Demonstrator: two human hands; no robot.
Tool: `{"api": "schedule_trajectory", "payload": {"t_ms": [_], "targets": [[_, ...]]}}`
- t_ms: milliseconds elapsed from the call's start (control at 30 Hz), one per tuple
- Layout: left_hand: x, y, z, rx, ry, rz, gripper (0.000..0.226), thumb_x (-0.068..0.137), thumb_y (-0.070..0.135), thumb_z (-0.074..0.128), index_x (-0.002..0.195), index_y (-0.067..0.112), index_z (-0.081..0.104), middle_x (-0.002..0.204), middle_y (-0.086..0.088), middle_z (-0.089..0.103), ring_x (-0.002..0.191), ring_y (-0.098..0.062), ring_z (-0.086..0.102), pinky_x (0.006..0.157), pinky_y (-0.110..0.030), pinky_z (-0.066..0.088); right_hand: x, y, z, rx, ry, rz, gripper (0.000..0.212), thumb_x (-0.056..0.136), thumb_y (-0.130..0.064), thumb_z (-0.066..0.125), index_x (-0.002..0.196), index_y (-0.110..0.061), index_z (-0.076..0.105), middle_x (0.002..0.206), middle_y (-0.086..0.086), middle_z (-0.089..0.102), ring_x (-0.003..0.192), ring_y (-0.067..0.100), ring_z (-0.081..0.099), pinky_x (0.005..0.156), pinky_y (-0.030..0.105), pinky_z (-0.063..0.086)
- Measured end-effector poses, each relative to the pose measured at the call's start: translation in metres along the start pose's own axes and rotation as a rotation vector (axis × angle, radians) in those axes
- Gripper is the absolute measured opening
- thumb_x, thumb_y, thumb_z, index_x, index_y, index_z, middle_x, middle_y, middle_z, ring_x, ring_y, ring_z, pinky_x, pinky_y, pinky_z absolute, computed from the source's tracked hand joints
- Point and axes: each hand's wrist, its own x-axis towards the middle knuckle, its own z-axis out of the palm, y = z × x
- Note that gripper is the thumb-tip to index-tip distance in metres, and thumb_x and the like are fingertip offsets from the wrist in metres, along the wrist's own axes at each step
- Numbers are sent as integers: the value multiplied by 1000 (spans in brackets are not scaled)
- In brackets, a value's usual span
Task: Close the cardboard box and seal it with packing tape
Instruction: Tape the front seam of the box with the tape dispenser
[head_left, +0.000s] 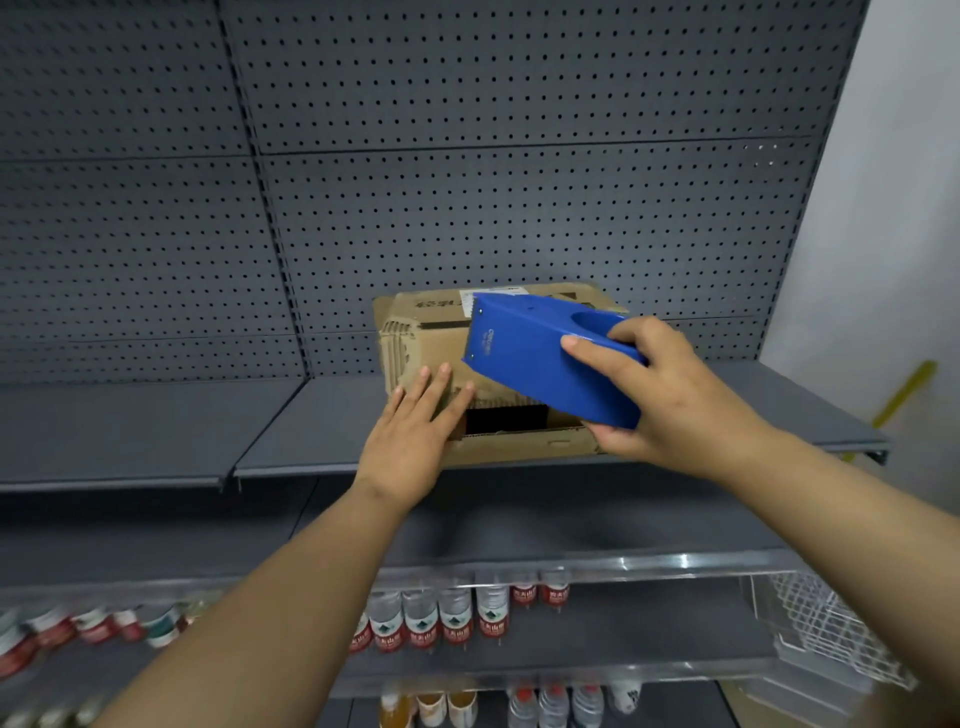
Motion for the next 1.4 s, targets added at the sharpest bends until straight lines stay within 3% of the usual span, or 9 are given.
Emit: {"api": "schedule_trajectory", "payload": {"t_ms": [100,267,500,733,967,1133,1233,1300,1400], "targets": [[-6,-1,-7,-170,93,-23,62,97,35,42,149,25,12,159,0,5,146,-17,-1,112,-27,-7,-6,-6,2,16,-38,-5,81,62,-22,76,133,-20,37,106,11,40,90,32,47,80,37,43],[-4,13,-29,-656,235,-213,50,96,26,46,143,15,34,150,-1,34,140,-14,26,107,-16,13,-13,-12,3,32,-70,5,85,60,-21,79,133,-21,37,108,7,36,93,27,45,81,31,39],[8,27,-51,-1059,309,-358,40,99,29,37,135,16,47,138,2,50,127,-7,41,102,-19,28,-20,-5,1,44,-83,51,83,60,-20,77,133,-21,37,104,17,47,88,33,51,79,39,47],[26,37,-79,-1819,-37,-449,38,96,43,38,102,15,62,110,-5,60,95,-15,58,91,-34,46,-8,10,-3,135,-54,-41,69,69,-36,58,133,-23,36,106,5,37,93,22,46,82,28,42],[29,26,-94,-1905,-92,-447,29,95,31,47,116,12,53,94,-5,62,69,-10,65,60,-23,54,4,22,-14,209,9,-108,68,69,-35,61,131,-19,38,107,5,37,92,21,46,82,22,40],[29,28,-99,-1873,-66,-409,23,96,20,41,105,9,60,89,-4,62,70,-11,60,61,-20,52,11,25,-26,265,42,-159,67,68,-34,61,129,-16,39,104,4,36,92,20,42,87,9,30],[28,27,-102,-1920,-88,-330,37,73,-1,46,105,5,61,87,-5,63,69,-12,59,60,-20,52,11,29,-28,287,48,-165,69,66,-34,63,129,-17,39,105,4,36,93,15,40,88,7,29],[27,25,-104,-1897,-125,-283,49,63,-9,45,109,0,60,91,-6,65,74,-12,63,68,-20,53,10,32,-30,313,51,-154,72,65,-34,65,130,-18,38,105,2,36,93,9,38,86,8,31],[29,26,-107,-1774,-148,-261,32,75,-20,49,97,-2,65,97,0,70,86,-12,65,84,-20,52,10,37,-32,334,52,-150,75,63,-33,67,131,-19,38,105,1,36,91,8,38,84,10,33]]}}
